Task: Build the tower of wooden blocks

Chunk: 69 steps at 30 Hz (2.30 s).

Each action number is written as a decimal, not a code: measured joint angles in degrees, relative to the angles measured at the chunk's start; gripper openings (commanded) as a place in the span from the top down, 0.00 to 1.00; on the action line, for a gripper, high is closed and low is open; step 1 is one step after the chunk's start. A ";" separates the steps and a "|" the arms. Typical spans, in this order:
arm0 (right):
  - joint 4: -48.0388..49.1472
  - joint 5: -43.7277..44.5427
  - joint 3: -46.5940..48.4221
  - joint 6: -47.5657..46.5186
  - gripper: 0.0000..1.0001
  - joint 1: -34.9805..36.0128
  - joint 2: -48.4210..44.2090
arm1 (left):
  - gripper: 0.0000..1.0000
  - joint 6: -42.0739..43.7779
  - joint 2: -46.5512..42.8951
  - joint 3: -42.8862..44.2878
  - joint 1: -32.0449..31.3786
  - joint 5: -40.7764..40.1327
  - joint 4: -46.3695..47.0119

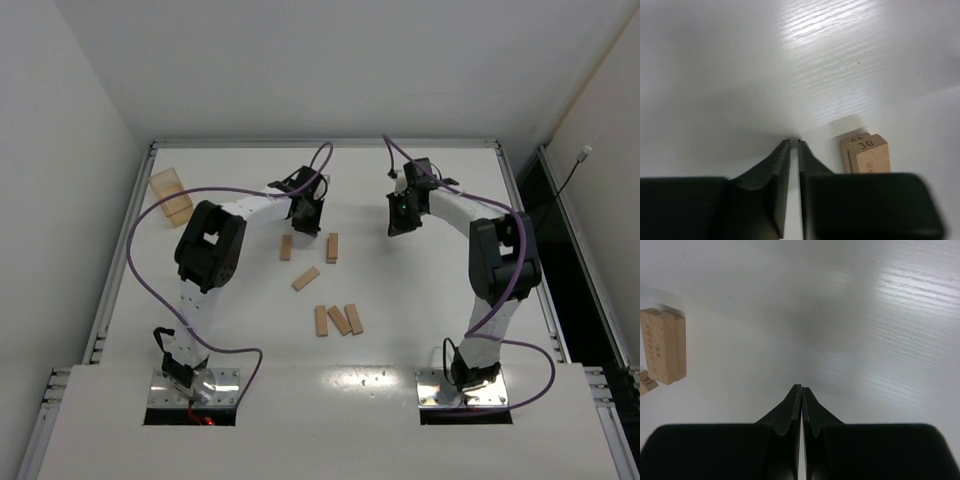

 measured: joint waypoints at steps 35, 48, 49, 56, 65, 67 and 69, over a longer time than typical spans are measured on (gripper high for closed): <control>0.57 2.82 4.79 6.49 0.94 18.36 9.66 | 0.82 -0.66 -7.06 -10.43 2.91 -2.19 1.03; -0.28 2.73 6.14 6.67 0.83 18.71 10.38 | 0.82 -0.63 -7.06 -10.43 2.91 -2.21 1.01; -0.33 2.73 6.25 6.69 0.83 18.71 10.47 | 0.82 -0.63 -7.06 -10.45 2.91 -2.21 0.98; -0.37 2.82 6.69 6.69 0.78 18.73 10.69 | 0.82 -0.63 -7.06 -10.43 2.93 -2.14 0.98; -0.39 2.91 6.69 6.69 0.78 18.73 10.69 | 0.82 -0.63 -7.06 -10.43 2.93 -2.12 0.98; -0.37 3.26 6.69 6.69 0.78 18.73 10.69 | 0.82 -0.63 -7.06 -10.43 2.93 -2.12 0.98; -0.35 4.09 6.69 6.71 0.80 18.73 10.69 | 0.82 -0.63 -7.06 -10.45 2.93 -2.12 0.98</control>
